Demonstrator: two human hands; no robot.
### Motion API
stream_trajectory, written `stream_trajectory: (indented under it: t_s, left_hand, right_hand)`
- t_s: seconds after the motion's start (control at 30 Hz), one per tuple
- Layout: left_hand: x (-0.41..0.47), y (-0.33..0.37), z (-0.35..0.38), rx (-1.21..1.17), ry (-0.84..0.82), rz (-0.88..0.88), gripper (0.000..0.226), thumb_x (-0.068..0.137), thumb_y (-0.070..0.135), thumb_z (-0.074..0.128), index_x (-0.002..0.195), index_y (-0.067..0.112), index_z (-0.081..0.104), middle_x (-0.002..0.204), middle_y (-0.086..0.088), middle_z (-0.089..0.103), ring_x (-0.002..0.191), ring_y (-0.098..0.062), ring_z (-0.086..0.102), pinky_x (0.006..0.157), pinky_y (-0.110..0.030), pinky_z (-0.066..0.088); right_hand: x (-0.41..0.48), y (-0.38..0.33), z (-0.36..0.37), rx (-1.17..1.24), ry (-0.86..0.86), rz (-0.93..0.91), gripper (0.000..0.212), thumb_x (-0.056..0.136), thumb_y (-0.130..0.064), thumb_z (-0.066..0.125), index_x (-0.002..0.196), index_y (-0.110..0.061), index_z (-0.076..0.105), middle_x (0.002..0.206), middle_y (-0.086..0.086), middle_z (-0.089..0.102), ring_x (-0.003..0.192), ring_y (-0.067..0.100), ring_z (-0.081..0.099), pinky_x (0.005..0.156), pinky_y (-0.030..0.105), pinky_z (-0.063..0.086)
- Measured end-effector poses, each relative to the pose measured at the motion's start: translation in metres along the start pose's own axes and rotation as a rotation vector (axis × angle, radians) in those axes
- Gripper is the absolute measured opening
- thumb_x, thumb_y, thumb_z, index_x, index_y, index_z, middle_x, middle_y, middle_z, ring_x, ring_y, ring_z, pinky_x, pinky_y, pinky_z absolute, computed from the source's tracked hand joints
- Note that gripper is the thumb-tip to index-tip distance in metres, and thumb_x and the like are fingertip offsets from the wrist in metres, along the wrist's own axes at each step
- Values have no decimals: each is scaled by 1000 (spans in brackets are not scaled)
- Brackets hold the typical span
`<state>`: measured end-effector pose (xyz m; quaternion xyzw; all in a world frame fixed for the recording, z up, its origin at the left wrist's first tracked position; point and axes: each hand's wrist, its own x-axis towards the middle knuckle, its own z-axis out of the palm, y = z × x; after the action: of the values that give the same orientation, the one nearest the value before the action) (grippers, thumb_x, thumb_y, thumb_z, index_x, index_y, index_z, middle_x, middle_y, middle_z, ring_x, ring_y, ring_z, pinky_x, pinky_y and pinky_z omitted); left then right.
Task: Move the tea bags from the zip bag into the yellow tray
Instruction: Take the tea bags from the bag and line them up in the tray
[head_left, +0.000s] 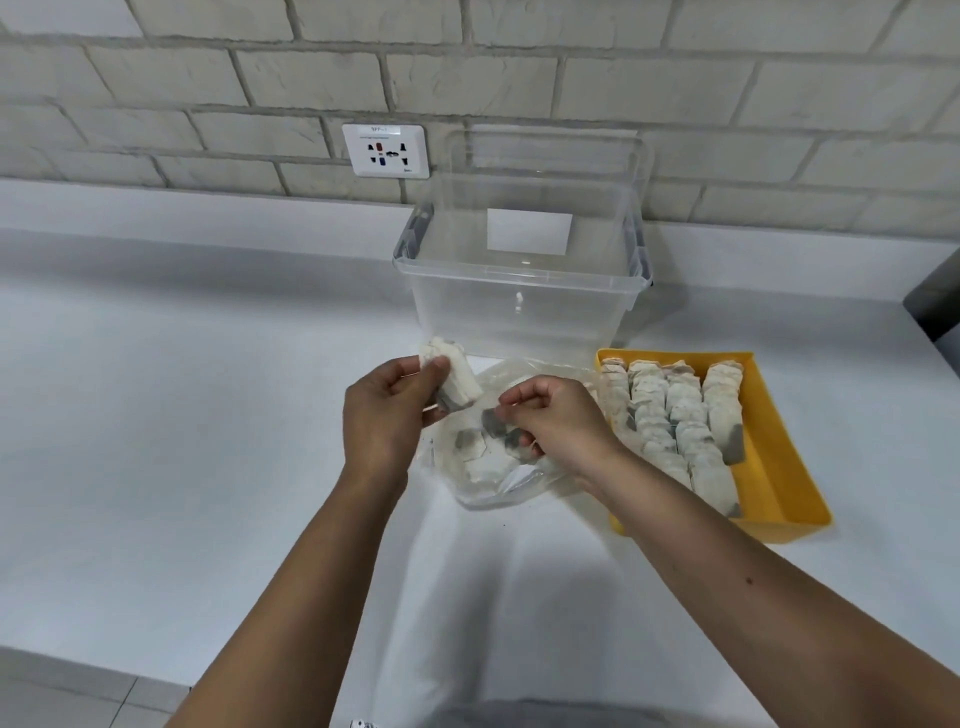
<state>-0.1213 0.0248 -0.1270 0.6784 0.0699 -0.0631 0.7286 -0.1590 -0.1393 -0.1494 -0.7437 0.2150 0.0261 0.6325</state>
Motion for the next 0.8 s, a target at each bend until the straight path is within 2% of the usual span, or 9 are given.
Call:
stream_trajectory:
  t_s: [0.07,0.17,0.2,0.3,0.4,0.5,0.63,0.73,0.8]
  left_hand:
    - [5,0,-6,6,13,8,17,88,16,74,99,3,74,76,-3,76,71,-16,74,72,-32,62]
    - [7,-3,-9,-6,-2,-1,16,89,14,73,100,2,73,78,-6,75,73,-19,73,72,-33,61]
    - [7,-4,-8,-12,-12,-9,16,89,14,72,100,2,73,79,-7,75,74,-20,74,71,-33,61]
    - [3,-8,-5,-14,-41,-31,16,89,14,72,100,3,73,80,-10,73,75,-19,74,66,-31,60]
    - [3,-10,-4,4,-44,-34,16,89,15,73,100,4,74,81,-11,74,75,-19,74,68,-34,62]
    - [5,-9,-5,-3,-43,-35,17,89,15,73,101,4,73,79,-8,75,75,-19,73,70,-36,62]
    - [3,-4,-3,1,-79,-26,16,90,17,72,100,5,73,74,-4,73,72,-17,72,63,-31,61]
    - [-2,-1,2,13,-131,-27,15,91,19,71,99,7,74,67,2,70,63,-13,69,62,-33,62]
    - [-4,-1,5,48,-162,-17,14,91,20,71,98,8,75,63,3,68,62,-11,68,64,-34,62]
  right_hand:
    - [13,11,7,-239,-47,-30,8,82,-14,74,86,-19,70,72,-5,65,58,14,59,51,25,48]
    - [26,21,23,-576,-144,-105,22,79,-29,76,100,-26,69,88,-8,64,81,13,62,80,30,51]
    - [29,22,29,-684,-152,-118,29,78,-38,76,104,-28,67,92,-8,66,89,14,62,84,31,50]
    - [32,21,38,-871,-144,-111,36,80,-48,70,106,-24,64,102,-6,67,95,18,63,83,33,50]
    - [36,20,40,-911,-153,-102,25,81,-43,72,89,-19,71,97,-2,71,90,20,66,80,33,54]
    - [33,19,30,-880,-154,-155,12,76,-34,76,78,-25,67,94,-5,70,91,18,64,77,30,52]
    - [14,7,4,-792,-165,-302,12,76,-19,72,79,-27,64,71,-15,56,78,11,58,71,26,45]
    - [-6,-15,-24,-789,-211,-374,19,72,-16,81,84,-27,71,69,-14,57,67,2,54,63,15,40]
    - [-21,-36,-41,-744,-281,-365,28,67,-19,87,89,-28,72,71,-11,60,62,0,53,62,16,44]
